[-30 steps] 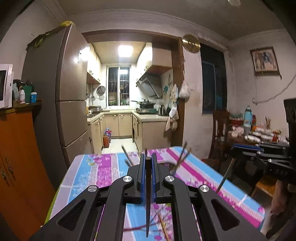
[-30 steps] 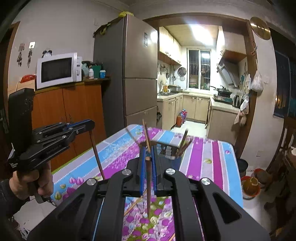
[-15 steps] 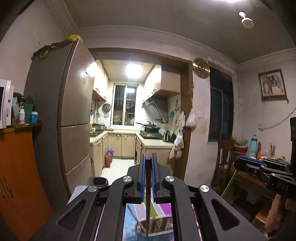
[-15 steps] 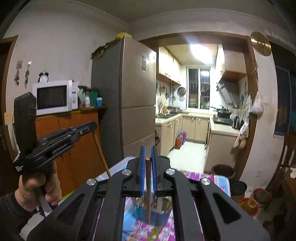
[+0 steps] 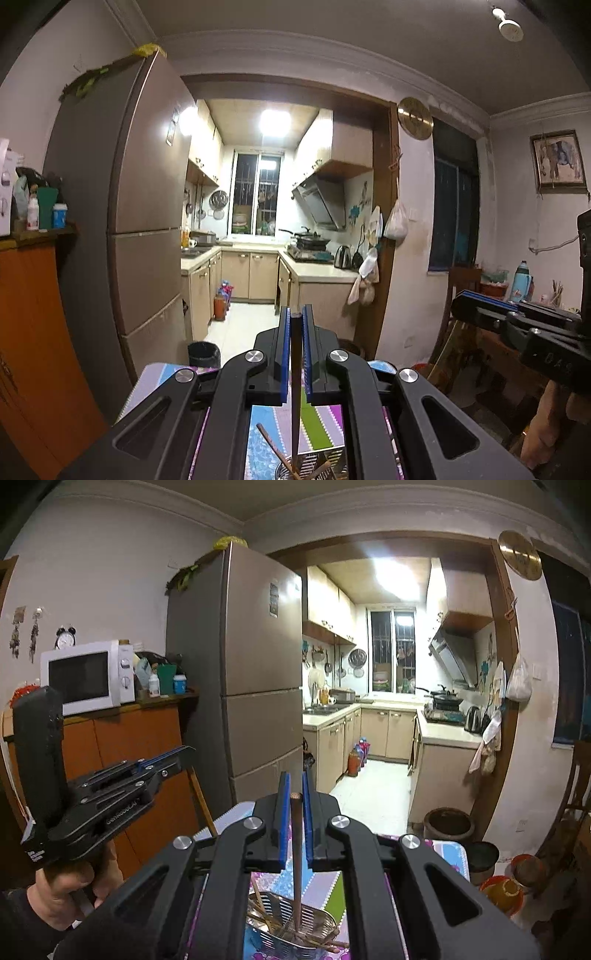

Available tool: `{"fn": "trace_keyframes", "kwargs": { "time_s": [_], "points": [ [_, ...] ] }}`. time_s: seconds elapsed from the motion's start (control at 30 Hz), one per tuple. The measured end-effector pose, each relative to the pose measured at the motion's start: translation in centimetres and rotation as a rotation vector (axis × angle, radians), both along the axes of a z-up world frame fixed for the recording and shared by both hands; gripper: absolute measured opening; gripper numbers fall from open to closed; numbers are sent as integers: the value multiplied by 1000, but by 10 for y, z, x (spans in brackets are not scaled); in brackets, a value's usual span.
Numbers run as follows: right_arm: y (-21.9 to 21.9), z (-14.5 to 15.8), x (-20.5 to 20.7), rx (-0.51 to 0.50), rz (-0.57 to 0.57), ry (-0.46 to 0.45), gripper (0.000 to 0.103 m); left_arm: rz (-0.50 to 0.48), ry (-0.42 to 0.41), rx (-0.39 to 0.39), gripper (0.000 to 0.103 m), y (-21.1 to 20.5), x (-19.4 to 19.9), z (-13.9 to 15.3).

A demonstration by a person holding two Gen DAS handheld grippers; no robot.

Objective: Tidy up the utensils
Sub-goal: 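Lower both chopsticks into the holder and open both tools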

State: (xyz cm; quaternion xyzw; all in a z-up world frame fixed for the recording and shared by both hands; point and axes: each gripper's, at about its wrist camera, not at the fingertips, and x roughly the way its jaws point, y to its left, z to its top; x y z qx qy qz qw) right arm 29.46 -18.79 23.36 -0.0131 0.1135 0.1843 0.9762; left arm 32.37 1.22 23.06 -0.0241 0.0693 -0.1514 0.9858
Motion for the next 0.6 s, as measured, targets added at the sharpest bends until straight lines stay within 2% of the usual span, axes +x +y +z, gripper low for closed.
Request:
{"fn": "trace_keyframes", "kwargs": {
  "time_s": [0.2,0.6],
  "points": [
    [-1,-25,15,0,-9,45,5,1,41,12,7,0,15,-25],
    [0,-45,34,-9,-12,102,5,4,101,41,7,-7,29,-55]
  ]
}}
